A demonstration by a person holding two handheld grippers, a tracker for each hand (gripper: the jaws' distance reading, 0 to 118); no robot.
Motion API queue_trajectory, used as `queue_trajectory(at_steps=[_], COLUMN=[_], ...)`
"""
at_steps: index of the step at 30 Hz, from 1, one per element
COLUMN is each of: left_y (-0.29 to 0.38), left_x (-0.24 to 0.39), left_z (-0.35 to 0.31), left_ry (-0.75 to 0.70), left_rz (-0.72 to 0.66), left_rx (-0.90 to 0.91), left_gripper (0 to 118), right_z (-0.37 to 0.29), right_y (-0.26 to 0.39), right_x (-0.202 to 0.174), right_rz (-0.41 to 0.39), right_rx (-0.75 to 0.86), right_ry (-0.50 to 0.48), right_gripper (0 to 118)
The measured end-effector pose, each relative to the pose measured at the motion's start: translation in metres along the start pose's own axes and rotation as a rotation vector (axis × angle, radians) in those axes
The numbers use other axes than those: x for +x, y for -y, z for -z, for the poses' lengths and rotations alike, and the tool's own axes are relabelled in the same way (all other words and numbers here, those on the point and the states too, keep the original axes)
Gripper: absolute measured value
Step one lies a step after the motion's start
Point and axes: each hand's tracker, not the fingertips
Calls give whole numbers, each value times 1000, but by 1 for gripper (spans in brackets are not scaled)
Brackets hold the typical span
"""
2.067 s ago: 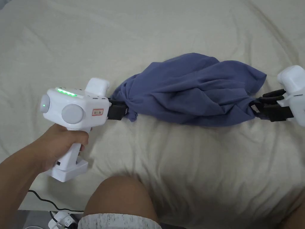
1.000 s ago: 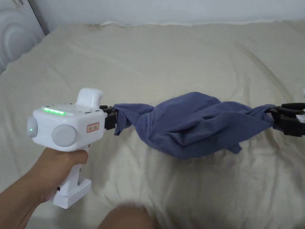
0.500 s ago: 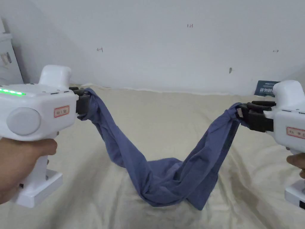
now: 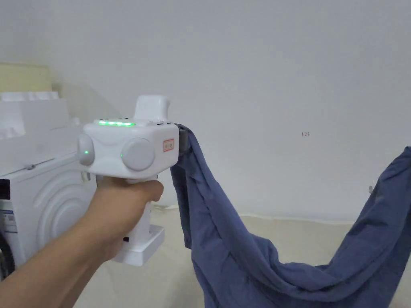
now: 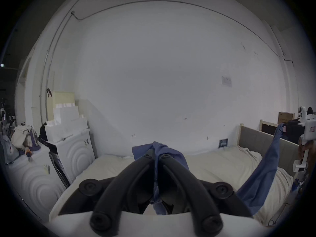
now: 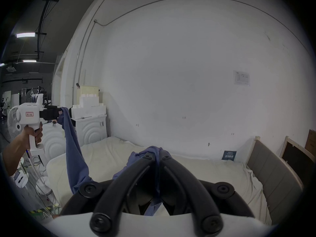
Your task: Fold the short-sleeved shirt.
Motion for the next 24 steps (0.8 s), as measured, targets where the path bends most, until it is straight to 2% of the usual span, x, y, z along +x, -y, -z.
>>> queue_trajectory(at_steps=[4,9,12,14,20,24], left_y=[-47,-97,-124,-135,-129,-98], left_x=[-3,-10,-22,-29,-37,-41], left_z=[41,96,140,163,234,281], left_ry=[-5,-50,-62,-95,-118,-132], left_rz=[-12,-10,-22,-37,-46,-62], left_rx=[17,22,21,44,69,57], left_gripper=[3,3,3,3,3,3], right_z=[30,81,113,141,202,242], right_y=[-48,-96,-117,-124,-122,-101], right_x=[-1,24,44,75,135,165], right_rz=[-5,1,17,50,147,150], right_rx=[22,41,41,40,40,26], right_ry=[3,33,53,63,121,147], right_gripper=[3,3,3,3,3,3])
